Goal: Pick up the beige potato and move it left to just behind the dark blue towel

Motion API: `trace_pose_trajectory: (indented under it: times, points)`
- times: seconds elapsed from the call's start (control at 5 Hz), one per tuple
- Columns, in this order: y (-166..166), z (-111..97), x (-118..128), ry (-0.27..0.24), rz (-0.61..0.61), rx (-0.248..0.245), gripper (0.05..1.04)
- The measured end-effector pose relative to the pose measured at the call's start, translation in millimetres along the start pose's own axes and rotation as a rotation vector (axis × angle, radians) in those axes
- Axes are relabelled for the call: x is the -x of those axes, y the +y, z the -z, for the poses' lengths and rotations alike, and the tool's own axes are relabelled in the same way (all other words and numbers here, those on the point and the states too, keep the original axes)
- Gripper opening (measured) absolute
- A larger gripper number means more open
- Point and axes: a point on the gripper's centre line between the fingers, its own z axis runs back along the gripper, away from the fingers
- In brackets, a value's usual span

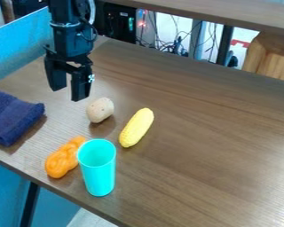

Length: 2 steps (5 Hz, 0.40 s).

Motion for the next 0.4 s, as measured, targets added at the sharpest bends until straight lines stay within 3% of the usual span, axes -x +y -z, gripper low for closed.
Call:
trace_pose_trajectory:
  times: [0.2,0.4]
  points:
    - [-1.0,12.6,1.2,0.033,0.001,0.016,1.001]
    - [-3.4,19.9,-2.2,0.009,0.016,0.029,1.001]
